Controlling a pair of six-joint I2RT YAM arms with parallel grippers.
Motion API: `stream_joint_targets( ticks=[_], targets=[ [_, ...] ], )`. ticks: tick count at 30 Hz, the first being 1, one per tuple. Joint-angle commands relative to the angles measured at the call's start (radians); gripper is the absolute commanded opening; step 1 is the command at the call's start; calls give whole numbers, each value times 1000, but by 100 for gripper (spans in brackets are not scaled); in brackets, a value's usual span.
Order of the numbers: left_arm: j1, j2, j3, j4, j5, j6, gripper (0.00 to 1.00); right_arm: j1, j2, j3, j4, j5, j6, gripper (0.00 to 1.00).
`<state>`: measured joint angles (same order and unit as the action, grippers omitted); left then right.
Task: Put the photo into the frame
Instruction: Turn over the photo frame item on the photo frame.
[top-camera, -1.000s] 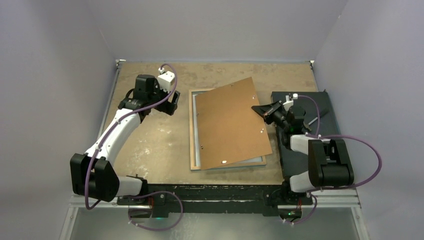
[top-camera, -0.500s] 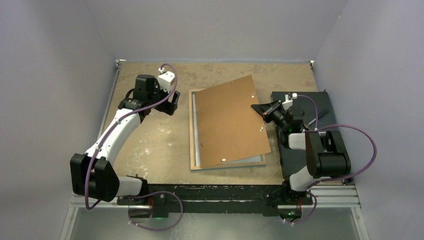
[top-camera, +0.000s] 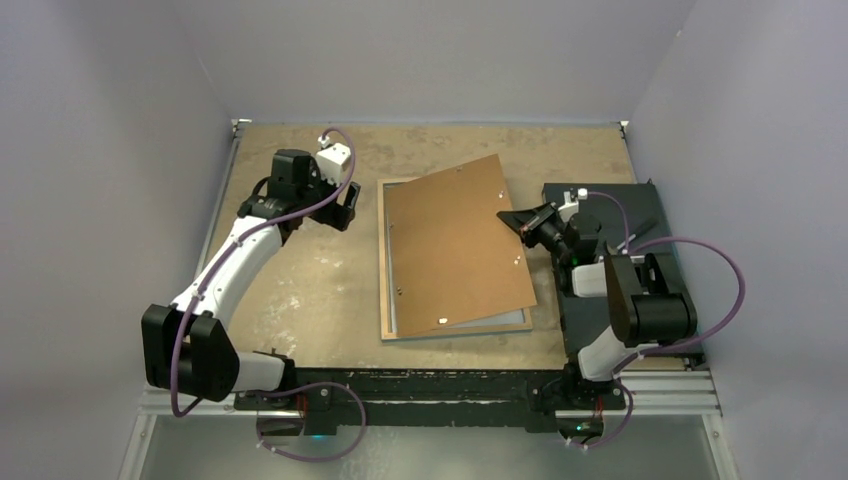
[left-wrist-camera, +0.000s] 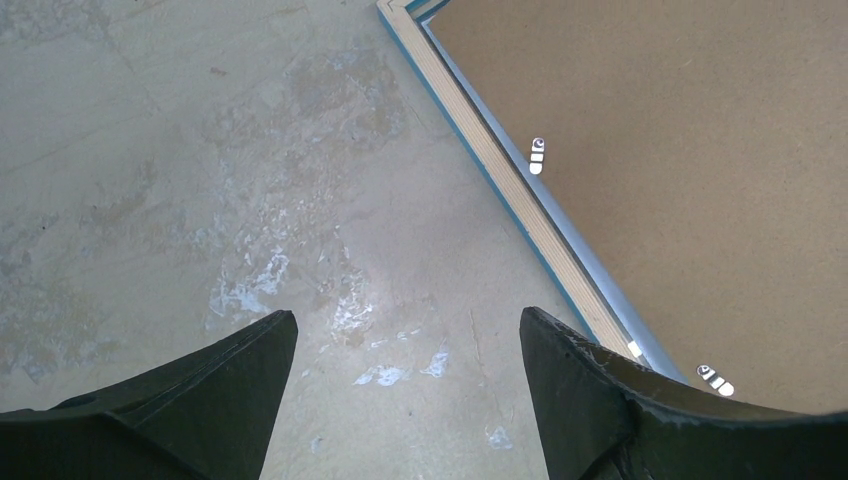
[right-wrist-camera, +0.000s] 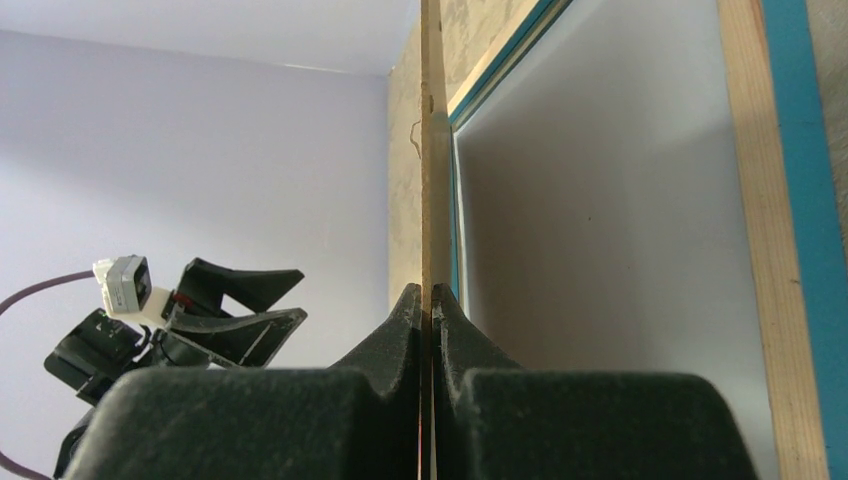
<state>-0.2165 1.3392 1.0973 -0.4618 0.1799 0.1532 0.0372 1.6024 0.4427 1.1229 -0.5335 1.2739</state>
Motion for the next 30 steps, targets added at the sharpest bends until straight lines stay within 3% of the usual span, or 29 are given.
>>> stream_joint_targets(
  ticks=[1,30],
  targets=[
    [-2,-1,-21,18,20,6,81,20,5,30,112,10,34,0],
    [-1,6,-43,18,24,2,80,28,98,29,221,65,17,0]
  ],
)
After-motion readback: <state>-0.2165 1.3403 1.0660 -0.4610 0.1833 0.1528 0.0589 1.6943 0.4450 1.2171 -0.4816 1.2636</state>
